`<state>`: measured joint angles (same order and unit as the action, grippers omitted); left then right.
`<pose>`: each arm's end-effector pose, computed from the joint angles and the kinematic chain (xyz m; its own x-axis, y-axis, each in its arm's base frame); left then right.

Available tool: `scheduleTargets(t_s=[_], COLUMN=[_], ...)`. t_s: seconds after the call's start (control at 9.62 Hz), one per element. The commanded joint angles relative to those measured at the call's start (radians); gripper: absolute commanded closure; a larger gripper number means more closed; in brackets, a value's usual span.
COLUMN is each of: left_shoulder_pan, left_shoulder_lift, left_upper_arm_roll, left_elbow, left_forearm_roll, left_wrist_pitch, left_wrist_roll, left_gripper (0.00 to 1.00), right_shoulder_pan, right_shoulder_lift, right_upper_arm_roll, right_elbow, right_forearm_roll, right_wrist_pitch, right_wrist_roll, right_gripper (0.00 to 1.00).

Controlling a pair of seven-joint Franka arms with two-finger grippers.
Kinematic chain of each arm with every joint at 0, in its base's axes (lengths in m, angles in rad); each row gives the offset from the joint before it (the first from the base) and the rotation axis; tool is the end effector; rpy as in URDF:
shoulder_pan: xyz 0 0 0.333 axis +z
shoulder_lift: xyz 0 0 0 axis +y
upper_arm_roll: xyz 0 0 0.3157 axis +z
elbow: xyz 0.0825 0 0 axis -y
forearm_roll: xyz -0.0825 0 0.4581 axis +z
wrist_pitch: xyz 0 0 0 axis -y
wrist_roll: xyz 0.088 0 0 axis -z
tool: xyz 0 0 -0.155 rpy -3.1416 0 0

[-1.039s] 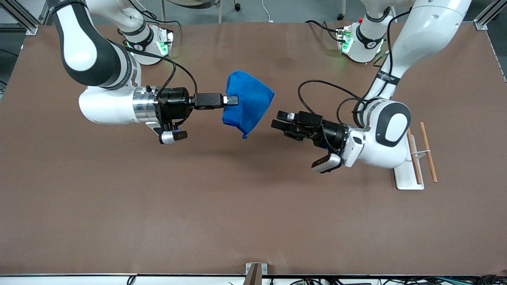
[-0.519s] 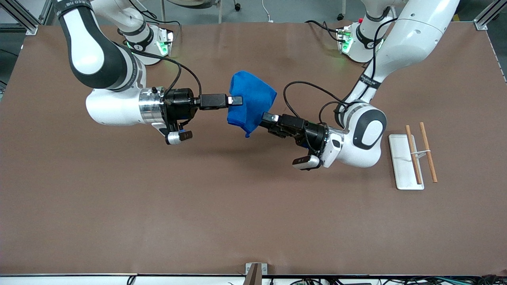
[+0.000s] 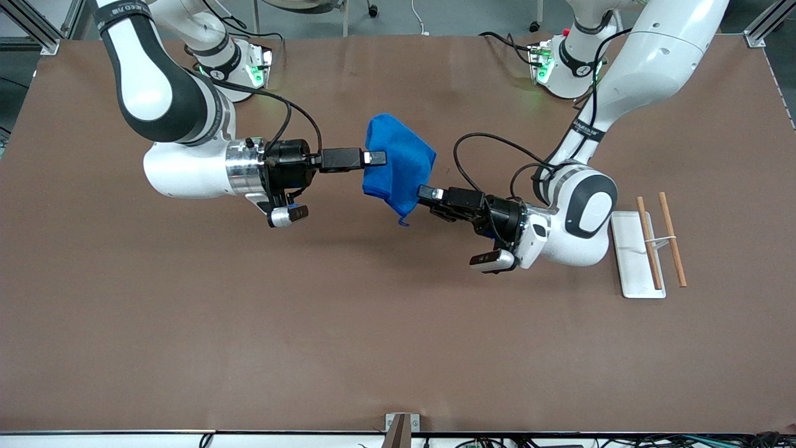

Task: Right arm passes towel to left arm to hang
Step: 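Grasp the towel with the left gripper beside the right gripper, then open the right gripper and withdraw it while the left gripper holds towel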

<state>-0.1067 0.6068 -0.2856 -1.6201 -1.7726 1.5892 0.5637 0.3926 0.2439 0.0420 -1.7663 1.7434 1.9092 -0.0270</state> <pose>0.6575 -0.3957 0.3390 0.9673 -0.2320 -0.1028 0.1668 0.2759 0.9466 0.6203 0.4126 0.4615 0.9002 0.0560 -0.4318 -0.4319 -0.0103 -0.9018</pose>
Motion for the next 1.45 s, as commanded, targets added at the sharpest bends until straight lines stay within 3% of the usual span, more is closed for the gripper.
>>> scheduleTargets(t_s=[0.0,0.31,0.42,0.52,0.73,1.04,1.35], left_shoulder_pan=[0.002,0.002,0.004,0.012,0.015,0.062,0.091], left_shoulder_lift=[0.013,0.008,0.008,0.008,-0.001,-0.013,-0.068], left_upper_arm_roll=[0.003,0.002,0.003,0.005,0.009,0.014,0.035], left_elbow=[-0.007,-0.007,-0.007,-0.006,-0.001,0.002,0.029], left_forearm_roll=[0.004,0.004,0.004,0.005,0.013,0.103,0.241], left_wrist_pitch=[0.002,-0.002,-0.002,-0.002,-0.002,0.000,0.053], left_wrist_roll=[0.028,0.027,0.025,0.024,0.015,-0.037,-0.330], left_gripper=[0.98,1.00,1.00,1.00,1.00,1.00,1.00], right_shoulder_pan=[0.008,0.002,-0.004,-0.006,-0.015,-0.122,-0.222], right_shoulder_lift=[-0.005,-0.005,-0.005,-0.005,-0.005,-0.006,-0.014], right_upper_arm_roll=[-0.007,-0.007,-0.007,-0.011,-0.020,-0.028,-0.034], right_elbow=[-0.005,-0.005,-0.005,-0.007,-0.004,-0.008,-0.027], right_forearm_roll=[0.028,0.027,0.027,0.018,-0.045,-0.276,-0.616], right_wrist_pitch=[0.001,-0.001,-0.002,-0.001,0.001,0.001,0.113], right_wrist_roll=[-0.014,-0.013,-0.002,-0.004,-0.010,-0.007,-0.005], right_gripper=[0.96,0.94,0.70,0.02,0.00,0.00,0.00])
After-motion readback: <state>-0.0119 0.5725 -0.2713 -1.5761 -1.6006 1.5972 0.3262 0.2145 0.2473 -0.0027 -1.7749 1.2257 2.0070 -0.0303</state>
